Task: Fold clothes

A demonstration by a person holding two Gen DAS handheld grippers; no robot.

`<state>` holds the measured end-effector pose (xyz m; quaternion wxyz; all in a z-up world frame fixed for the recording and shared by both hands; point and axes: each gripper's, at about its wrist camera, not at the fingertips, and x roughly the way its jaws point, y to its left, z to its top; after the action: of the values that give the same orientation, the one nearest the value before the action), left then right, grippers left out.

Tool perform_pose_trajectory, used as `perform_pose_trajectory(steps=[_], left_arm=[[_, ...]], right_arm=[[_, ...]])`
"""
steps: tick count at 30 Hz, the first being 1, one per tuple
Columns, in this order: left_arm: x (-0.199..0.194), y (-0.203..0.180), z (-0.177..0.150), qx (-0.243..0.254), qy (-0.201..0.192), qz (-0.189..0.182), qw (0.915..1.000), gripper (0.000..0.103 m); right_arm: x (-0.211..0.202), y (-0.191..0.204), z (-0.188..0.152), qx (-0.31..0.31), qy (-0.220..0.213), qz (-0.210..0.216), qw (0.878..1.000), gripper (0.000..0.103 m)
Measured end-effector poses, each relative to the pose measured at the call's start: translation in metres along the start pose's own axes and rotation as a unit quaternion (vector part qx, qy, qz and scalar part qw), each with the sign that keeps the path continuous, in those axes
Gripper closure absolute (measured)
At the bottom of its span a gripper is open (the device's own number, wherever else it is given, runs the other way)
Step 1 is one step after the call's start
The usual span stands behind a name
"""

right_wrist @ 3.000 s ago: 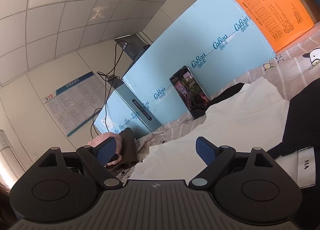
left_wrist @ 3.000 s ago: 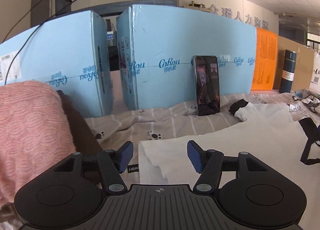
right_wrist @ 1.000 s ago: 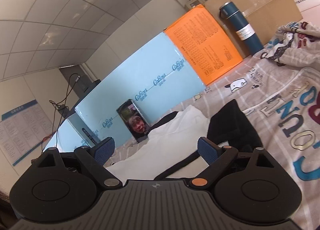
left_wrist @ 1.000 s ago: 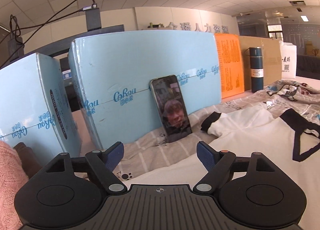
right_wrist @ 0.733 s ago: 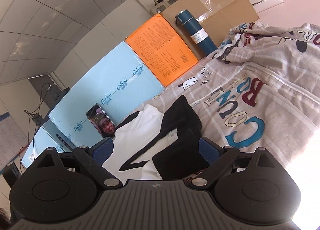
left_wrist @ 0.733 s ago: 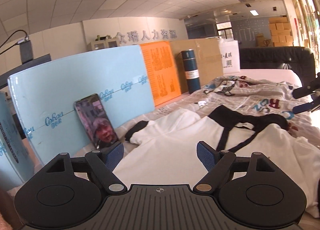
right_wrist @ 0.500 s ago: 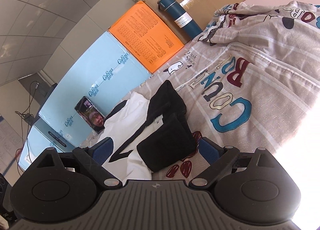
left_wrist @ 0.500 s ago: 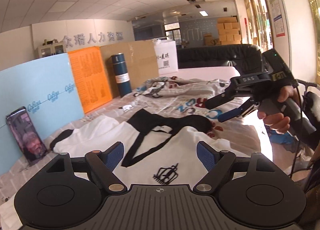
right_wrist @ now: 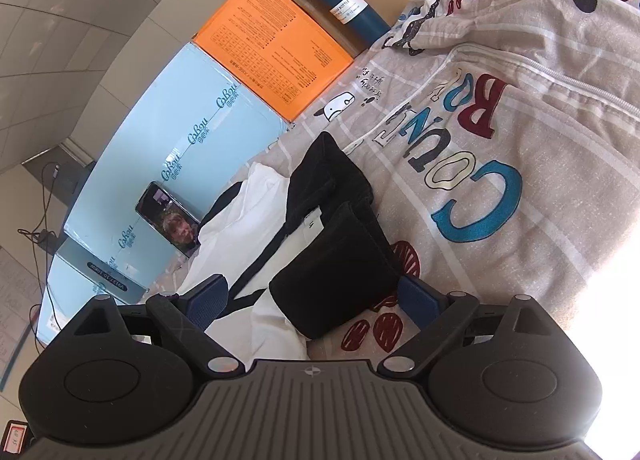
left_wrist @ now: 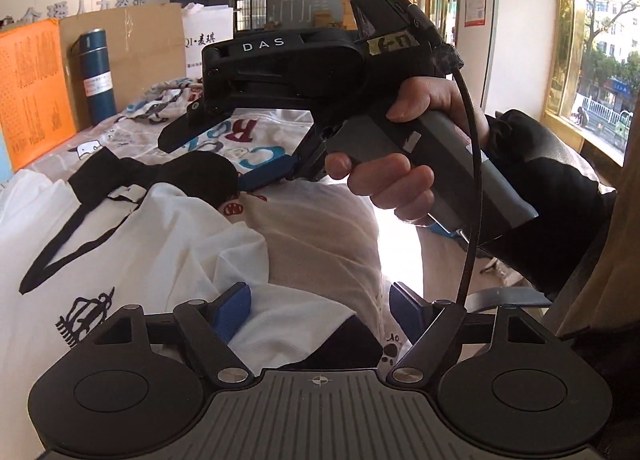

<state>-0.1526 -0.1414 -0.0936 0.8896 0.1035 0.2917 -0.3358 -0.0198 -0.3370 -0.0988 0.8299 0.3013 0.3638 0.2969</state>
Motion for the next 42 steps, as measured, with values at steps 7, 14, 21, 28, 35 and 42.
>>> perform_pose_trajectory(steps=[7,14,21,28,35,42], left_arm=[[-0.024,0.023,-0.009,-0.055,-0.021,0.012,0.9982,0.091],[-0.031,0.001,0.003,-0.041,-0.049,-0.065,0.9959,0.094],[-0.015,-0.008,0.004,-0.034,-0.022,-0.111,0.993,0.094],[-0.017,-0.004,0.006,-0.064,-0.04,-0.13,0.9886,0.066],[-0.056,0.01,0.01,-0.095,-0.1,-0.035,0.9898,0.021],[-0.142,0.078,-0.018,-0.148,-0.106,0.222,0.9578,0.016]], right_arm=[[0.014,0.001,0.0,-0.015,-0.016,-0.015,1.0,0.069],[-0.002,0.004,0.009,-0.051,-0.068,-0.029,0.996,0.092],[-0.007,0.01,0.009,-0.093,-0.079,-0.078,0.989,0.093],[-0.004,-0.009,0.002,-0.075,-0.05,-0.11,0.99,0.071],[-0.011,0.007,0.023,-0.098,-0.09,-0.126,0.983,0.034],[0.019,0.037,0.084,-0.099,-0.06,-0.065,0.991,0.026]])
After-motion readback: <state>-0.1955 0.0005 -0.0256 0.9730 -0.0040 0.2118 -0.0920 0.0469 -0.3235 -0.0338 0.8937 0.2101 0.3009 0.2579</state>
